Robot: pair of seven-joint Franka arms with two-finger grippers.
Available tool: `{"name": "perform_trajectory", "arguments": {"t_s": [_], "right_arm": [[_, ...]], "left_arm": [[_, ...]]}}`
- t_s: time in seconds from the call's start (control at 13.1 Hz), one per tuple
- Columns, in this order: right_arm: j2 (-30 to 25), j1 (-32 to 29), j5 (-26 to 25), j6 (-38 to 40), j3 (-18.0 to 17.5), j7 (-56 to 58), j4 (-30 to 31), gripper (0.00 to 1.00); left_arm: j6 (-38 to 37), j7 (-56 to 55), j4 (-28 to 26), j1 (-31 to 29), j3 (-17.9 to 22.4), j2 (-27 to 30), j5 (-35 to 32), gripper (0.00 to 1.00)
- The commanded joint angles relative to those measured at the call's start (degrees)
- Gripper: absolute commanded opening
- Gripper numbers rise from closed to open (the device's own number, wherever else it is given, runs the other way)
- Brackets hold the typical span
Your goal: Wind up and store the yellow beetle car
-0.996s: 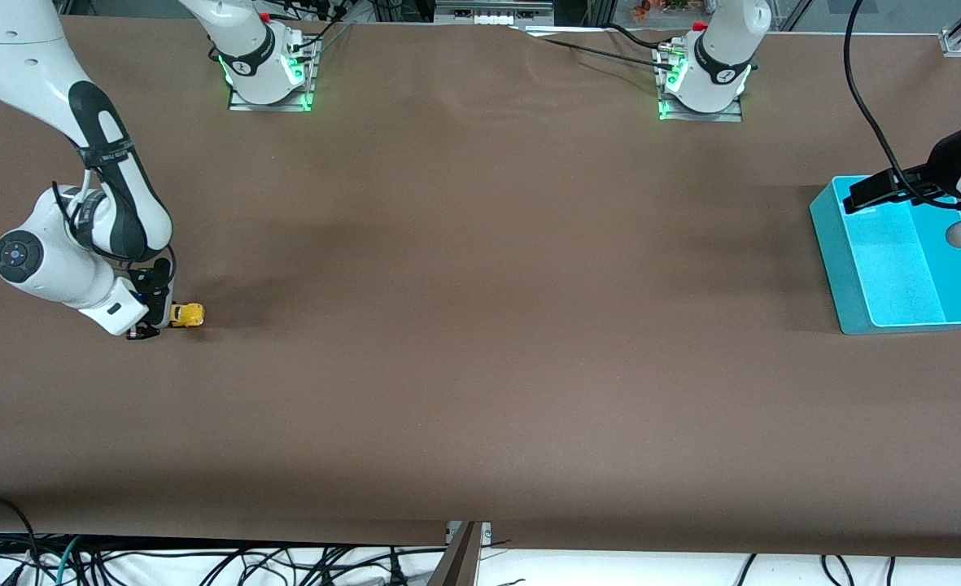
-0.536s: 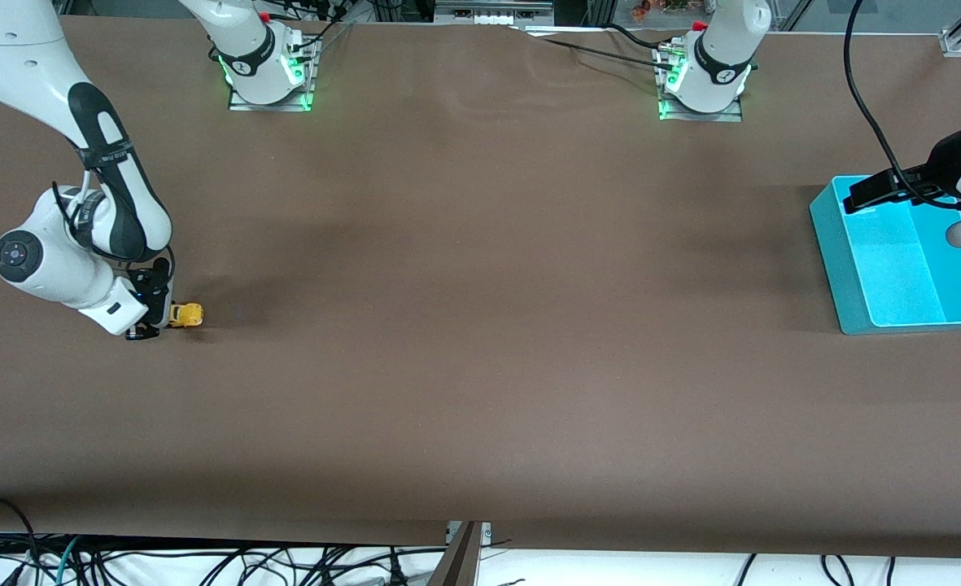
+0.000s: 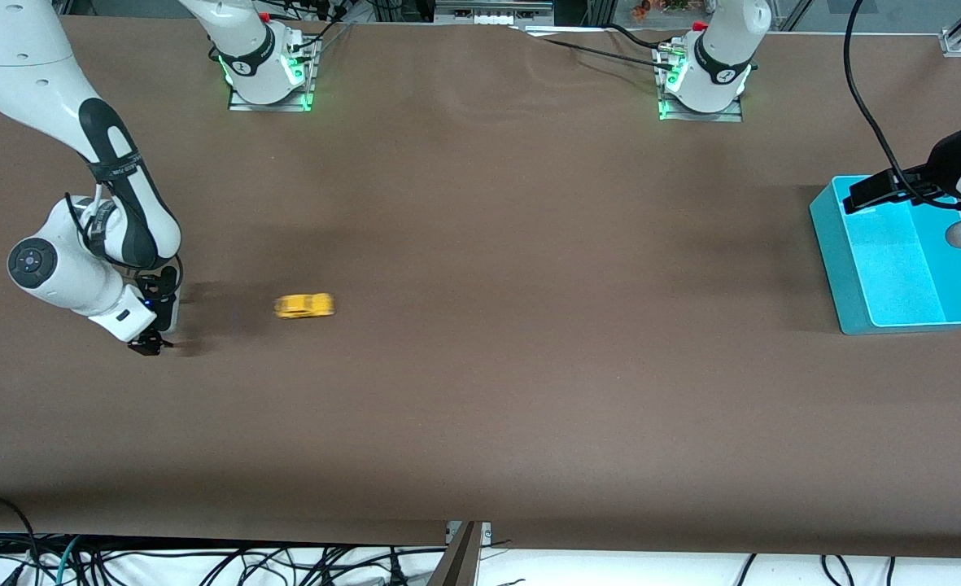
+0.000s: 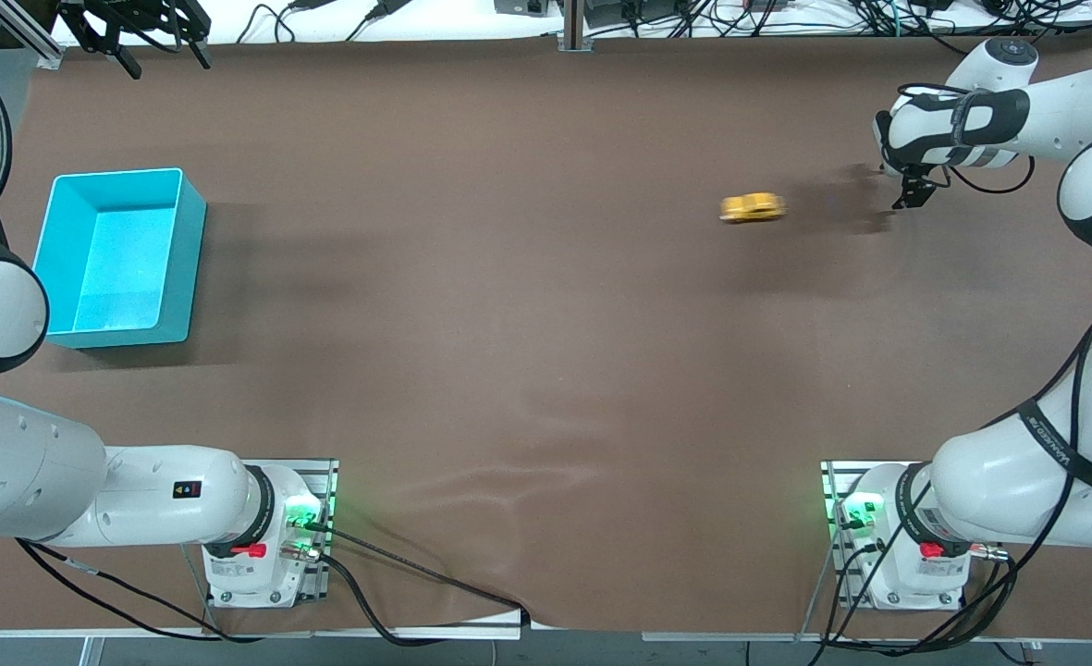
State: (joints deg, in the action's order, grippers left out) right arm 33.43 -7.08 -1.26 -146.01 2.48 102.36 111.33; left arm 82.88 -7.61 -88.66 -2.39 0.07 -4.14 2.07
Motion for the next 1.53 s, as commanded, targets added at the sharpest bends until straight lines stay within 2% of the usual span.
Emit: {"name": "perform_trajectory", "arguments": {"t_s": [0.0, 0.15, 0.54, 1.15, 1.46], "right_arm": [[-1.5, -0.6, -0.2, 0.2, -0.7, 0.5, -0.1, 1.0], [-2.8, -0.5, 0.0, 2.4, -1.6, -0.1, -1.8, 1.0], [-3.5, -0.5, 0.1, 18.1, -1.9, -11.8, -14.0, 1.0], [-5.9, 1.8, -0.1, 34.7, -2.7, -39.9, -25.5, 1.0], [-9.1, 3.6, -0.1, 43.5, -2.7, -56.5, -28.2, 1.0]], "left_arm": [[-0.1, 1.0, 0.6, -0.2, -0.1, -0.2, 0.8, 1.0], [-0.1, 1.0, 0.6, -0.2, -0.1, -0.2, 0.8, 1.0], [-0.1, 1.1, 0.7, -0.4, -0.1, -0.2, 0.8, 1.0], [-0.1, 2.9, 0.7, -1.2, 0.4, -1.0, 2.8, 1.0], [-0.1, 2.9, 0.8, -1.0, 0.2, -1.7, 2.4, 1.0]]}}
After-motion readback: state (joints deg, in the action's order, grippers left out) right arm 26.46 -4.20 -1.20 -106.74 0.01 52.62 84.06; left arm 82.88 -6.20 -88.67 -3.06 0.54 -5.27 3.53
